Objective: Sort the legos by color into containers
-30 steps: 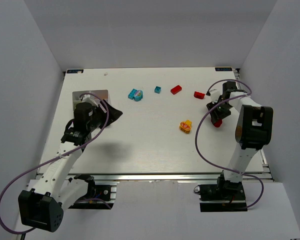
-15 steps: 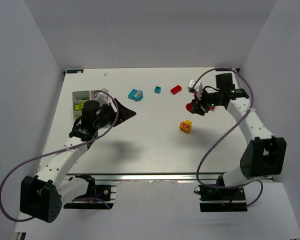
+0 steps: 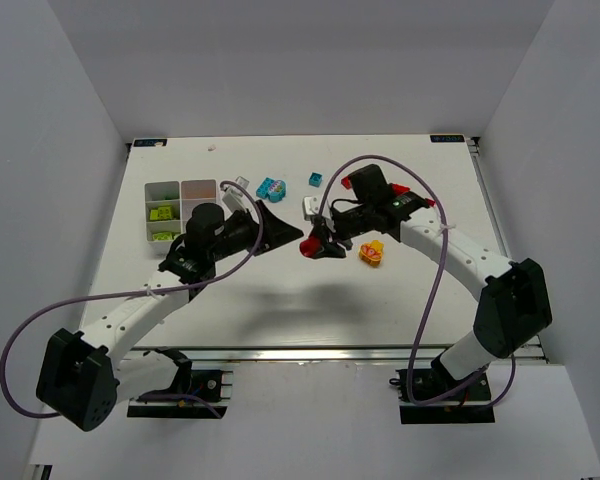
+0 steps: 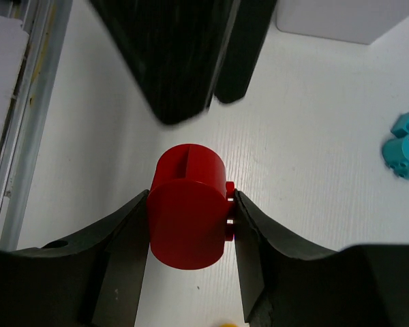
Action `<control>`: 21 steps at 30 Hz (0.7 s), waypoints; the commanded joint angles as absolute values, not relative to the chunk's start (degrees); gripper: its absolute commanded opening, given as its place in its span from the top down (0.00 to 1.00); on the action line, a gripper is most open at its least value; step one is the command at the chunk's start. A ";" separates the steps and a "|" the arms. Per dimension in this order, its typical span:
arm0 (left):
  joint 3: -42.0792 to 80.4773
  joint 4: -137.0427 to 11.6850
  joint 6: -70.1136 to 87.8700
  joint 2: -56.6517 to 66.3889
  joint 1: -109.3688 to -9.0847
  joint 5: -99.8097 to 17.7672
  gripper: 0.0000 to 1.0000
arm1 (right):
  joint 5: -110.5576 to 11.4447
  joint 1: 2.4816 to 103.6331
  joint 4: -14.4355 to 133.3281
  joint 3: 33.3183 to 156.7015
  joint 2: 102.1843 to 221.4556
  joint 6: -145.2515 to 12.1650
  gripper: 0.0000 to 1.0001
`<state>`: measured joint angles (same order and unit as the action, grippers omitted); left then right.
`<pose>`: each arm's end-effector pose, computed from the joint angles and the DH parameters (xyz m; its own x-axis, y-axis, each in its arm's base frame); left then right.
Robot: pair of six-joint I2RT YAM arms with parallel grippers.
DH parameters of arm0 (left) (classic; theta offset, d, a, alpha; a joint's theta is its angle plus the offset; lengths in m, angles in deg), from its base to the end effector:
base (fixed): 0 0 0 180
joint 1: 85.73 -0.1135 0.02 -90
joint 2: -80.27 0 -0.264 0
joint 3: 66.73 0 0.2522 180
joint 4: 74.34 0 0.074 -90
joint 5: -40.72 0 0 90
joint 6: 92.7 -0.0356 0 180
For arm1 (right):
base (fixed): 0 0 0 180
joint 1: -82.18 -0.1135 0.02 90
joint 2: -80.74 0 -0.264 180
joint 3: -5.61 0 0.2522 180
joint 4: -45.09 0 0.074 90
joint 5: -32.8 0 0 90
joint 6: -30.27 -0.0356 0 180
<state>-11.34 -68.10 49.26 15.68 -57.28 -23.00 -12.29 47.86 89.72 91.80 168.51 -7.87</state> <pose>0.2191 -0.1367 0.2834 -0.7762 -0.3826 -0.5011 0.3101 0.4604 -0.8318 0.2588 0.2071 0.2987 0.2632 -0.4948 -0.8282 -0.9647 -0.1290 -0.2295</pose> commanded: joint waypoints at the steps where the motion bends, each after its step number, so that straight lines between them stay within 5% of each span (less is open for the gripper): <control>1: -10.25 -68.66 49.42 15.06 -55.32 -23.70 0.23 | -12.02 45.54 85.40 95.22 169.07 -11.03 1.00; 16: -8.32 -63.56 45.99 11.55 -52.59 -25.03 0.33 | -12.72 43.78 81.00 94.61 168.89 -16.05 1.00; 21: -8.23 -64.79 46.34 10.14 -52.59 -24.06 0.58 | -12.72 43.69 80.65 94.52 168.81 -16.40 0.99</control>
<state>-9.99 -64.61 47.43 10.65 -52.97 -24.94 -13.76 43.86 83.47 93.11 169.77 -15.46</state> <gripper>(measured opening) 0.496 0.526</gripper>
